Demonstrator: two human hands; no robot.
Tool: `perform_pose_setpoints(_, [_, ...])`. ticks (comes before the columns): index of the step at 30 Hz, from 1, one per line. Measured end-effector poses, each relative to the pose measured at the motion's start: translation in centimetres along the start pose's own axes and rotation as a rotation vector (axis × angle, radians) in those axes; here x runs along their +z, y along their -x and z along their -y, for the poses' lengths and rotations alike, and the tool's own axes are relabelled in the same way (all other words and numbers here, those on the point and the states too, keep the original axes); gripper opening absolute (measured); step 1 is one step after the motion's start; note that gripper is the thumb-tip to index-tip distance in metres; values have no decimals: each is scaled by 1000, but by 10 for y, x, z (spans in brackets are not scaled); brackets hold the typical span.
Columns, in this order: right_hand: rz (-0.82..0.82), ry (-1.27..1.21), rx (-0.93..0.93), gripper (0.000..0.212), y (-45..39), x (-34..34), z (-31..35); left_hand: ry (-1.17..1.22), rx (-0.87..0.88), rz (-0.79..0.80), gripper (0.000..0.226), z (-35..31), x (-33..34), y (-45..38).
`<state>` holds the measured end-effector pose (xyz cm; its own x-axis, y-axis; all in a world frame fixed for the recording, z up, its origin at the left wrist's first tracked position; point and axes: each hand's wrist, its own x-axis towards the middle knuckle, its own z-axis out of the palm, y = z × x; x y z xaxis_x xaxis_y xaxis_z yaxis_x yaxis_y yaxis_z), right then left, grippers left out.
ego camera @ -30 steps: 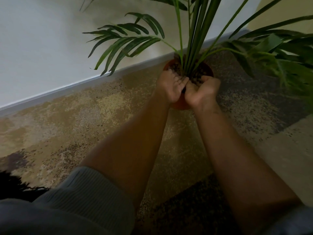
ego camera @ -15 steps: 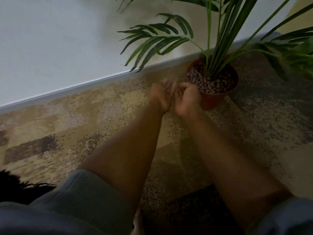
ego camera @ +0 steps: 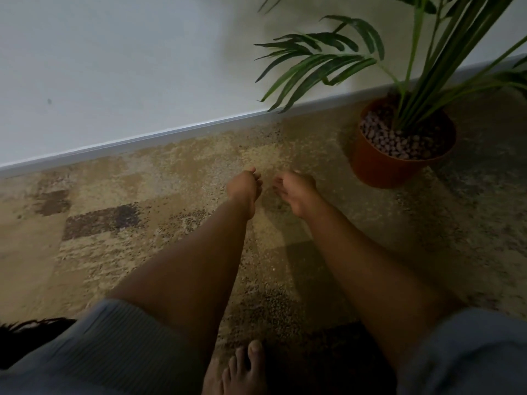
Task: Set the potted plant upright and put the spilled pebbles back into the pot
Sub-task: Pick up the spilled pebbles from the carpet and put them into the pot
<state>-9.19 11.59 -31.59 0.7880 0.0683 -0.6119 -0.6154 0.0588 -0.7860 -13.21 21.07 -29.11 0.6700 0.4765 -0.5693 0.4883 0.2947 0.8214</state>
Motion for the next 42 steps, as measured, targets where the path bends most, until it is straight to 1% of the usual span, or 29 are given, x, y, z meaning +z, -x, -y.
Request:
perform_pose_setpoints(1, [-11,108,-25,16,-1,2,-5,7,-9,-12,31,3,-7,-2])
perform_pose_setpoints(3, [-19,304,-67,30,-1,5,-12,4,-8,-65,21,9,-21,-7])
perform_pose_setpoints(7, [-12,688,-162,39,4,3,-27,-207,13,-178,17,38,-51,-19])
perform_pose_setpoints(9, [16,828,-192,47,5,3,-37,-297,25,-176,9,55,-67,-21])
perform_pose_setpoints(11, [54,942,-214,53,5,3,-46,-401,28,-147,10,68,-78,-22])
perform_pose_setpoints(14, [70,1114,-277,54,5,3,-54,-573,11,-99,4,76,-85,-20])
perform_pose_setpoints(17, [78,1222,-365,53,5,4,-58,-619,-12,-50,19,79,-86,-22])
perform_pose_setpoints(20, [79,1287,-459,48,6,2,-63,-661,12,-41,24,83,-83,-23])
perform_pose_setpoints(24, [55,1347,-570,27,3,-1,-75,-669,6,-5,19,90,-83,-29])
perform_pose_setpoints(28, [88,1344,-581,33,2,-4,-76,-655,9,3,11,89,-83,-30])
perform_pose_setpoints(31, [77,1333,-571,24,1,-7,-77,-676,32,5,8,88,-81,-31])
perform_pose_setpoints(33, [74,1328,-553,18,1,-7,-77,-698,46,4,13,86,-79,-30])
perform_pose_setpoints(35, [71,1301,-527,14,3,-7,-77,-715,52,5,24,85,-75,-29])
perform_pose_setpoints(38, [59,1161,-434,16,4,-10,-75,-708,44,3,36,82,-67,-25])
perform_pose_setpoints(42, [23,813,-162,24,2,-13,-64,-614,11,66,42,81,-56,-23])
